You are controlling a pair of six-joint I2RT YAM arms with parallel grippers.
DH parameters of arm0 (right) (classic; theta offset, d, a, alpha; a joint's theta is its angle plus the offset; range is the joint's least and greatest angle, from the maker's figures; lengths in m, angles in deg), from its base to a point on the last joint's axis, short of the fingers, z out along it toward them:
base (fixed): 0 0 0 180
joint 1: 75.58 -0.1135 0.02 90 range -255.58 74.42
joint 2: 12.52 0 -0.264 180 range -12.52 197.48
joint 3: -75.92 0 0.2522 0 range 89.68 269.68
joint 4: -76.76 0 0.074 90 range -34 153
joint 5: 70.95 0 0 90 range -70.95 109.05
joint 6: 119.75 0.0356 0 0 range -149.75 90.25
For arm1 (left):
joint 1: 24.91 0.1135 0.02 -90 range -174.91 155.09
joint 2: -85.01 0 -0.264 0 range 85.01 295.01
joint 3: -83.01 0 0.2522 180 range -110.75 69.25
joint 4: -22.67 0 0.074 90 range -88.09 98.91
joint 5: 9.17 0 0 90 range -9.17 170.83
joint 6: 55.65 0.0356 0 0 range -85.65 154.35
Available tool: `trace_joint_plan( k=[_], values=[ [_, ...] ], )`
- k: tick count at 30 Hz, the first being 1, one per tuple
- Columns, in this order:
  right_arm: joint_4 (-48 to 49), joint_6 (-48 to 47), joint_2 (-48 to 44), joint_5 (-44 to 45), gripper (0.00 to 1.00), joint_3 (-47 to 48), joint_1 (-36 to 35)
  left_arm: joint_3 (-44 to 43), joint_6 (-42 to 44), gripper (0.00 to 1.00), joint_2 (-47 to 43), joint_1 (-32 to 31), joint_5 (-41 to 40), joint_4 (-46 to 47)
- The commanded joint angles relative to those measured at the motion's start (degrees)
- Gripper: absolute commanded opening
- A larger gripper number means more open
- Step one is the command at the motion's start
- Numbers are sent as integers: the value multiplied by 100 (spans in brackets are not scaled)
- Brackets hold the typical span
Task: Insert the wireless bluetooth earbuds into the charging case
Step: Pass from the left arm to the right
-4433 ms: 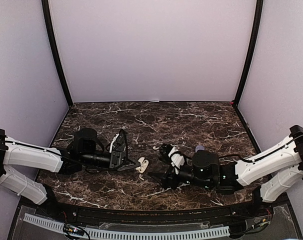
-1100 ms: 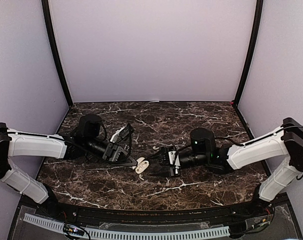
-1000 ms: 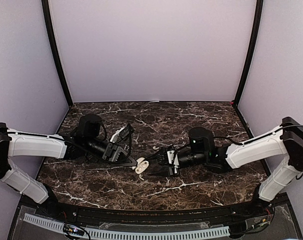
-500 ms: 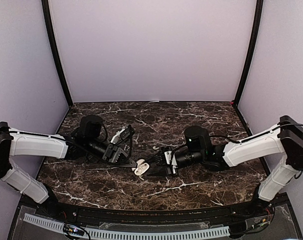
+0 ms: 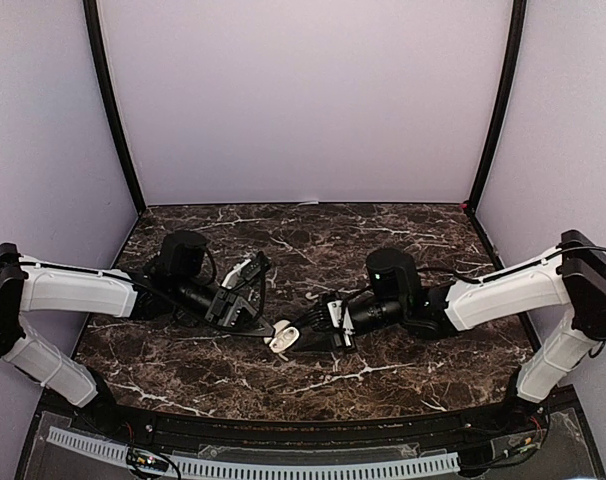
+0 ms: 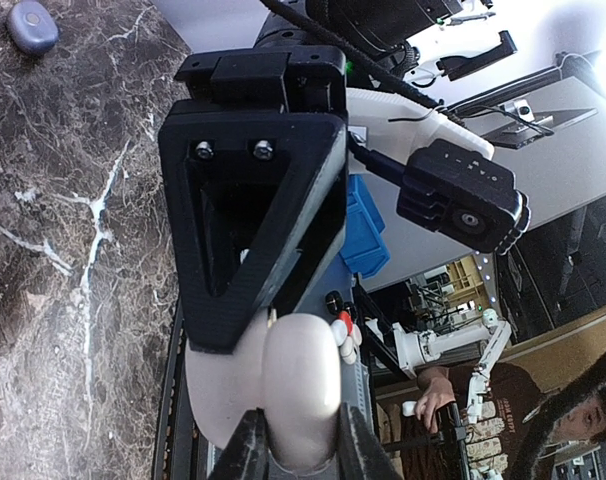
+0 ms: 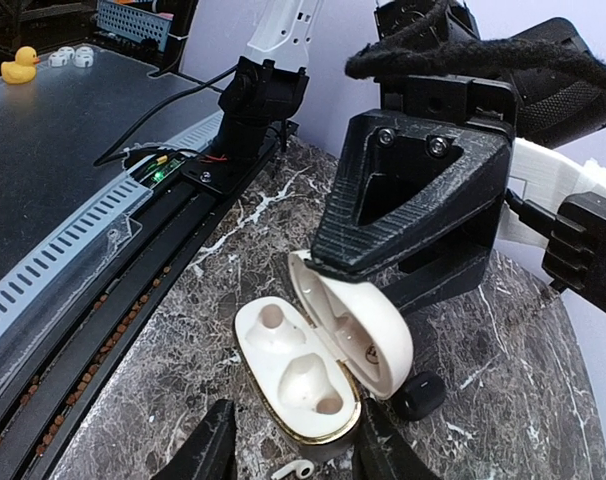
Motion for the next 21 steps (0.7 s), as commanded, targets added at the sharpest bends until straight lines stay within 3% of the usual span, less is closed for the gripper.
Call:
trace_joint_plan(
  k=[1, 10, 16, 21],
  values=[
    [-58, -21, 201, -242, 36, 200, 32, -72, 134, 22, -44, -30, 134, 12],
    [-201, -41, 315, -431, 28, 345, 32, -84, 212, 22, -35, -69, 170, -53],
    [-221, -45, 339, -595, 41, 367, 58, -91, 252, 23, -44, -87, 183, -80],
    [-285, 21, 397, -1060, 38, 471, 175, -94, 287, 23, -44, -104, 210, -104]
  ],
)
